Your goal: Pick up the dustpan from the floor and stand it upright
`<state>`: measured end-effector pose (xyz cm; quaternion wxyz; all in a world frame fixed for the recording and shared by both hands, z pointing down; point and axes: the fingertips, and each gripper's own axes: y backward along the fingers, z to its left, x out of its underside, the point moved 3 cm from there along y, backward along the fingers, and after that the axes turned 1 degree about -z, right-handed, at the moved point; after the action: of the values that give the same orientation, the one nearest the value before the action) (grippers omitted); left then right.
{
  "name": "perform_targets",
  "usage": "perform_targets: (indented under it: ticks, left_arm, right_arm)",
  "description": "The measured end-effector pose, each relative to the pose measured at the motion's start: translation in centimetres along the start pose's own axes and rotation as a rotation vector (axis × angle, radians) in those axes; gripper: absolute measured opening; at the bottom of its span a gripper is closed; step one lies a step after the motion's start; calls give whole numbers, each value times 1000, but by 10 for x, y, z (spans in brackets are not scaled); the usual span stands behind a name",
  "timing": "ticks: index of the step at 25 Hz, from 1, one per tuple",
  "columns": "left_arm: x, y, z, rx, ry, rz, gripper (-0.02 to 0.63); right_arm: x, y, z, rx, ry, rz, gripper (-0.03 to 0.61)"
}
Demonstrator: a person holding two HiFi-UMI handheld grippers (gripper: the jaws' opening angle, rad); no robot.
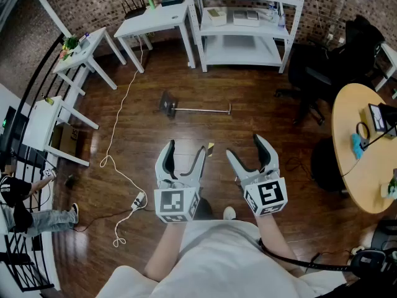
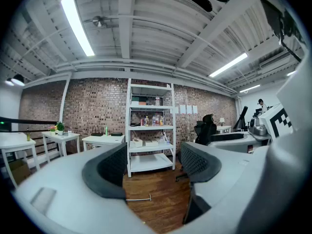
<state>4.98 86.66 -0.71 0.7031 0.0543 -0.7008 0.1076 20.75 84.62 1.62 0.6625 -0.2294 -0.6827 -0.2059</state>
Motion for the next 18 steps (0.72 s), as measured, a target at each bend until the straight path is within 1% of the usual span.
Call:
perform_targets:
  ticks: [5,9,12,15,18]
  left_arm:
    - [17,-29,18,-12,21,25,353]
    - [35,-74,40,9,44,34,347]
    - [37,-121,65,28,69,39,345]
    - [31,-167,92,49,60,27,342]
    - [31,-201,121,66,60,15,334]
  right_arm:
    - [17,-22,-21,11,-12,26,321]
    - [35,-57,-37,24,5,68,319]
    - [36,-97,-52,25,25,109,319]
    - [28,-145,-66,15,65,128,319]
    - [28,-192,-71,3,95,140,319]
